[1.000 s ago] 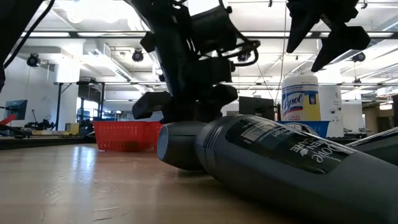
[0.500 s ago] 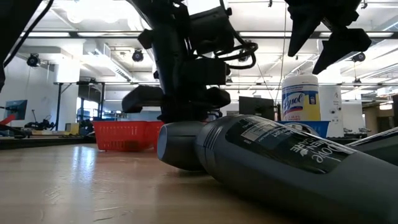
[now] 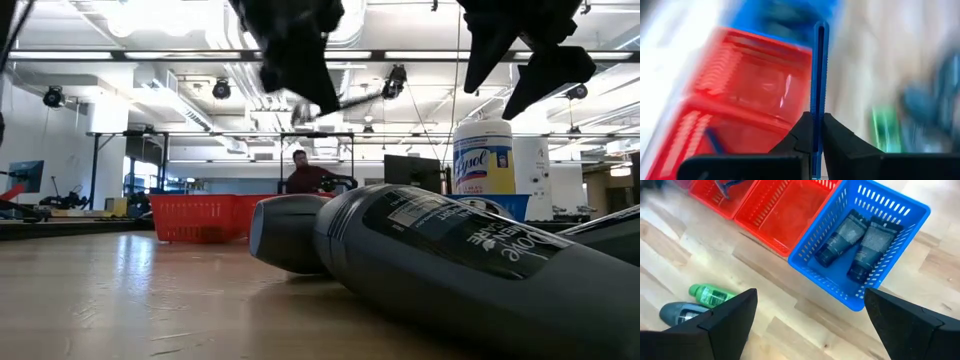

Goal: Pick & Place Travel size toiletries
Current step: Put the blue razor into the middle red bin

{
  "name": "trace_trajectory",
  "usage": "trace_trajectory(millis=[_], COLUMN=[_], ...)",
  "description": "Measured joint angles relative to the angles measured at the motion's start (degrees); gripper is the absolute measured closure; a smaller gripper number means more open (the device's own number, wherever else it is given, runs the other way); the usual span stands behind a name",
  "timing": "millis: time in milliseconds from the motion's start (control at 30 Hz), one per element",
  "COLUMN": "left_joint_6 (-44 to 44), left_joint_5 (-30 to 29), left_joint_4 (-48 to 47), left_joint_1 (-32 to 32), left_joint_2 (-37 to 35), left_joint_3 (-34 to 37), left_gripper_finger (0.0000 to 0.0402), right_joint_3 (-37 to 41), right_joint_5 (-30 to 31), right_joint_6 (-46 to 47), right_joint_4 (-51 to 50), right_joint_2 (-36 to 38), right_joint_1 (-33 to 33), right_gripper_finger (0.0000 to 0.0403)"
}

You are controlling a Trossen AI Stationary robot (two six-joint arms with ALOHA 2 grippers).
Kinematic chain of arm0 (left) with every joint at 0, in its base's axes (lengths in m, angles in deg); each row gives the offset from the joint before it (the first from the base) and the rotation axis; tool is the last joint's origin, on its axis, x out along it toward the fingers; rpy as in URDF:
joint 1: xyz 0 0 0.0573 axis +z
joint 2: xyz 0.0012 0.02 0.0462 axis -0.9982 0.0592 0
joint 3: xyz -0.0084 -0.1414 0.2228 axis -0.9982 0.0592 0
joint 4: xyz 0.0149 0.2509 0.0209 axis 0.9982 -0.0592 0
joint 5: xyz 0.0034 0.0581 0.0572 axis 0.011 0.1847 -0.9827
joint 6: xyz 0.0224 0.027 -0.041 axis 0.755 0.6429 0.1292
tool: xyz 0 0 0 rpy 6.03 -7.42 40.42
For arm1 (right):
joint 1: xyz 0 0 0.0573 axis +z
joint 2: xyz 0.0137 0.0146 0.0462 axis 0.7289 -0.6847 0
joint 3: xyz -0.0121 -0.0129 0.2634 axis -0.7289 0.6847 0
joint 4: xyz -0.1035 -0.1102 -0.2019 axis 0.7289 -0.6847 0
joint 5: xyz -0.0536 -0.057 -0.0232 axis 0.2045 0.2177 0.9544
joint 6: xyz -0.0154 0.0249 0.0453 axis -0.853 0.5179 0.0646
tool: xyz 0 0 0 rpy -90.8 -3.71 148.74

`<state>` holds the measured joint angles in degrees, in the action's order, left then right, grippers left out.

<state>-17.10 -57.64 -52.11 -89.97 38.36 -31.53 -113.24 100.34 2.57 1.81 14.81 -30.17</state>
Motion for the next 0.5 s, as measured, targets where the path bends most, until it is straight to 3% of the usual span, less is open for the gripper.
trace_trajectory(millis=[133,233,400,500], left_joint_6=[-20.6,-32.8,-44.2,-45.9], left_joint_5=[-6.5,-4.3,-2.6,-1.8], left_joint_4=[9.5,18.7,24.2,29.1], left_joint_1=[2.2,4.9,8.8,11.0], left_joint_2=[-6.3,-10.0,-10.3,-9.4], left_joint_3=[9.3,17.9,28.5,31.9], left_gripper_finger=[0.0379,0.0378,0.0377,0.0376], right_joint_3=[0.0,0.0,0.1,0.1], right_joint_5=[1.5,2.8,4.0,4.3], right_joint_6=[0.0,-0.2,-0.5,-0.6], right_joint_4=[-0.3,-0.3,-0.4,-0.5], right_joint_2=[0.0,0.0,0.0,0.0], right_joint_1=[0.0,0.0,0.0,0.0], right_gripper_finger=[0.0039,0.0039,0.0039,0.0039])
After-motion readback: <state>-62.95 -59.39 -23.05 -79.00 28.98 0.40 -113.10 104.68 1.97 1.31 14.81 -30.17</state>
